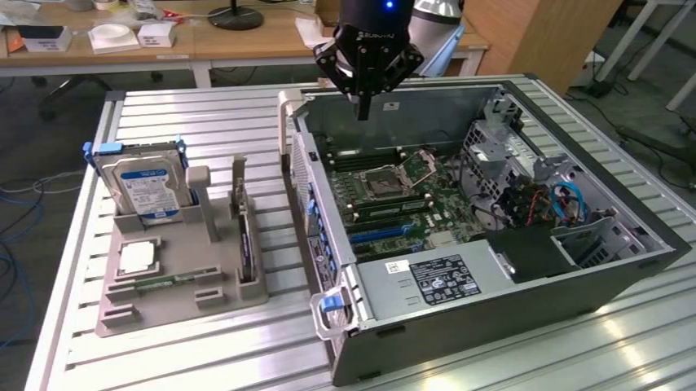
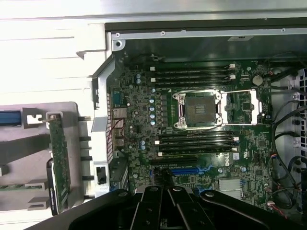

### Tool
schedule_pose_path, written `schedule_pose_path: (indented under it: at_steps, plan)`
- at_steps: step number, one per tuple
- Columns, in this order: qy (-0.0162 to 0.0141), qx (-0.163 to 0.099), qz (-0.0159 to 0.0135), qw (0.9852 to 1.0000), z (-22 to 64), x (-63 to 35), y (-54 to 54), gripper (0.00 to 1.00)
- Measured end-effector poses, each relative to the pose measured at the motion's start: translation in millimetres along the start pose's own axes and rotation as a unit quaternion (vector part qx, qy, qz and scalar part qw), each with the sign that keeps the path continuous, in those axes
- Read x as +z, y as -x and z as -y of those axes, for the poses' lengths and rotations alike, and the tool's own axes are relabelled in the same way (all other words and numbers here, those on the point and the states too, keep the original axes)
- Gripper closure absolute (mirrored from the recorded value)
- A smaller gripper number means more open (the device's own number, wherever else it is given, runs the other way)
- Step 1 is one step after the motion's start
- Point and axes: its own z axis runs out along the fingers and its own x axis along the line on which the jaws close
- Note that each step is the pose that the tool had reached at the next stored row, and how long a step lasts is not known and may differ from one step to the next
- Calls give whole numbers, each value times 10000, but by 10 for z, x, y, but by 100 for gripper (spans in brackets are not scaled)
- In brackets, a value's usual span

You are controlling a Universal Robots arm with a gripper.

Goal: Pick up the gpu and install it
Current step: 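Reach for the gpu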

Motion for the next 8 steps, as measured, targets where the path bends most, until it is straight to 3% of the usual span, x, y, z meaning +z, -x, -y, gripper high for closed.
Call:
schedule_pose_path:
  at_steps: [8]
  plan:
    - [0,0,0,10000,3,0,-41,90]
